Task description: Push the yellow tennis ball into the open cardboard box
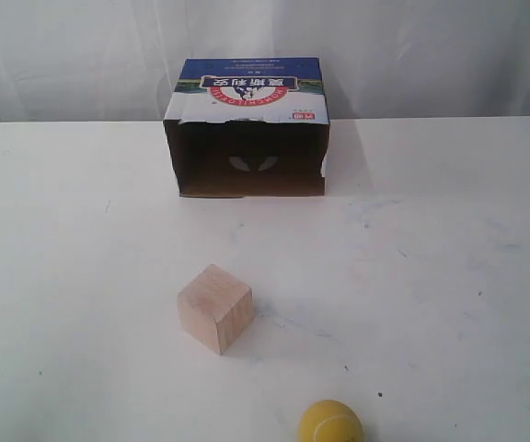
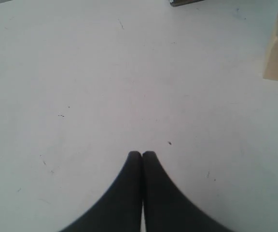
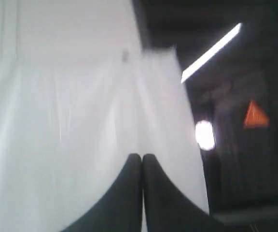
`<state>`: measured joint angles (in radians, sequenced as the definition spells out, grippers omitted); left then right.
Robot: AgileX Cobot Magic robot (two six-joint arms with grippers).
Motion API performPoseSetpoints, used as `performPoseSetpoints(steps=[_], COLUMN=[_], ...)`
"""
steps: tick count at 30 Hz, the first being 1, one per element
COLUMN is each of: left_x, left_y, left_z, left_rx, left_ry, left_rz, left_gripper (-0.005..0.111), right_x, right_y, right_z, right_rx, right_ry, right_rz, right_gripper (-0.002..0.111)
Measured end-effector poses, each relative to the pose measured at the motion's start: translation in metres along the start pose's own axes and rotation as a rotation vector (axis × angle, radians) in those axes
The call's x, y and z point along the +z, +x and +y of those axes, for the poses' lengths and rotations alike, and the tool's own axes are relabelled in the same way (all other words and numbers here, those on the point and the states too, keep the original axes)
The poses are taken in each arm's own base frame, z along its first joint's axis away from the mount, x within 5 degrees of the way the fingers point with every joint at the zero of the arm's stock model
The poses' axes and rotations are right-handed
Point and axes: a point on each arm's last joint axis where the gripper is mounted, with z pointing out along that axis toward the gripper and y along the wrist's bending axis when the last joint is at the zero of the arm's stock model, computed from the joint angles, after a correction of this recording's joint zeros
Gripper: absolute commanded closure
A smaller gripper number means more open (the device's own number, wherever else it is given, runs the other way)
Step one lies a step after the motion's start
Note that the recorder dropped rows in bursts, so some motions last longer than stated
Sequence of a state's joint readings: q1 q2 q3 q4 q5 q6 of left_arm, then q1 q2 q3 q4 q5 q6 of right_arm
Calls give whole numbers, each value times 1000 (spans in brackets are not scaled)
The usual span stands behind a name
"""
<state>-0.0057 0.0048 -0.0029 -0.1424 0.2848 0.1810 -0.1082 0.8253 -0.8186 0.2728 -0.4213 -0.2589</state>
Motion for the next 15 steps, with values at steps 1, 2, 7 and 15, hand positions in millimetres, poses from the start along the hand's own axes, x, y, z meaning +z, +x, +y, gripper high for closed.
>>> performPoseSetpoints(steps=[1, 2, 7, 15], left_x=[0, 0, 0, 0], left_y=[0, 0, 0, 0], left_z=[0, 0, 0, 0], left_rx=[0, 0, 0, 2], left_ry=[0, 0, 0, 0], left_rz=[0, 0, 0, 0], left_gripper=[107, 107, 107, 107], right_x=[18, 39, 33, -19], right_y=[23, 71, 164, 139], right_z=[6, 17, 39, 113], right_rx=[-83, -162, -76, 72], right_ry=[-54, -178, -450, -996], right_rz=[198, 575, 1390, 1642], right_gripper=[108, 108, 108, 108])
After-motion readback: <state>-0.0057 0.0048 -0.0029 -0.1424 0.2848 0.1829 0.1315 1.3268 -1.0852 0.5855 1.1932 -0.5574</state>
